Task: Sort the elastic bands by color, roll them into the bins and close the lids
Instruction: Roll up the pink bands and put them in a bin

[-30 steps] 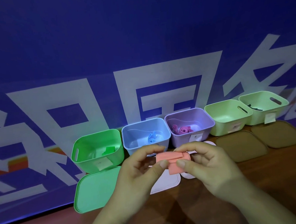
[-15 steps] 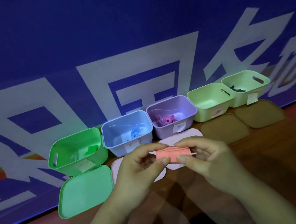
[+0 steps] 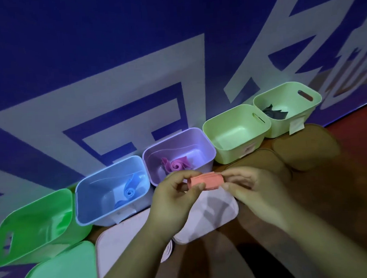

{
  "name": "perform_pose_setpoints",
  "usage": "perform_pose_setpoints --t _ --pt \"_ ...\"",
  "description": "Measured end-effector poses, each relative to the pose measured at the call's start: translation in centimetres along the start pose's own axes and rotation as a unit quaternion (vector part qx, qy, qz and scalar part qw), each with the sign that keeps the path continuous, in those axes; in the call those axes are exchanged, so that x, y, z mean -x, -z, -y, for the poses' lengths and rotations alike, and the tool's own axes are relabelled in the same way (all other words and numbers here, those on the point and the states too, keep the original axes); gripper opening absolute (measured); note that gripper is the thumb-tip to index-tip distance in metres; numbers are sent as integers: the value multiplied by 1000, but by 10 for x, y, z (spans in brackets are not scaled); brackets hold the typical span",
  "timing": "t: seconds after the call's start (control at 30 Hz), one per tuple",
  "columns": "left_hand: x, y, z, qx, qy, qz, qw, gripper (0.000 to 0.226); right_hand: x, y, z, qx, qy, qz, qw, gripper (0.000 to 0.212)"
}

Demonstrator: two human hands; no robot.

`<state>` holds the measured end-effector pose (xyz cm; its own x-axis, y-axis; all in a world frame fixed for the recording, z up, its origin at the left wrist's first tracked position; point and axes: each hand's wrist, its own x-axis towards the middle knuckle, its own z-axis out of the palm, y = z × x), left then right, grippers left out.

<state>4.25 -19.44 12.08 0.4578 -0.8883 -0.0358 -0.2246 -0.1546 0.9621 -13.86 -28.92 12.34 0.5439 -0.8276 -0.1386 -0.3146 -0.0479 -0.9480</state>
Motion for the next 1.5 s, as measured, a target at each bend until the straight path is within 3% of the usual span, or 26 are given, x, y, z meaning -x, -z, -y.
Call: perform_pose_setpoints --t 0.13,0.37,0.5,0.63,0.77,0.83,1.1,1.2,1.3,1.4,1.5 --pt "-70 -35 8 -84 -32 0 996 27 -64 49 -35 154 4 -53 987 18" --pt "-195 -113 41 -230 -72 35 970 21 -175 116 -102 415 26 -29 909 53" --pt "-238 -147 57 -303 -74 86 946 26 -206 126 -139 497 34 -44 866 63" --pt "-258 -171 76 -345 -62 152 924 24 -217 129 -159 502 20 -44 864 70" --pt "-263 -175 90 -458 -80 223 857 22 -215 134 -168 488 28 -23 872 70" --pt "-259 -172 87 -485 -83 224 841 26 -211 136 -168 475 33 -23 879 69" --pt "-161 -159 80 -431 -116 104 889 44 -144 142 -182 392 104 -83 910 54" --pt "-120 -164 87 -434 -112 90 890 51 -112 136 -212 405 93 -21 909 52" --pt "-84 -176 102 -424 -89 116 894 61 -90 132 -242 425 91 58 899 50" --pt "-61 -191 122 -452 -49 193 869 63 -81 134 -262 446 93 102 884 54" --pt "-51 -200 140 -469 0 261 844 67 -76 141 -283 457 87 127 876 45"
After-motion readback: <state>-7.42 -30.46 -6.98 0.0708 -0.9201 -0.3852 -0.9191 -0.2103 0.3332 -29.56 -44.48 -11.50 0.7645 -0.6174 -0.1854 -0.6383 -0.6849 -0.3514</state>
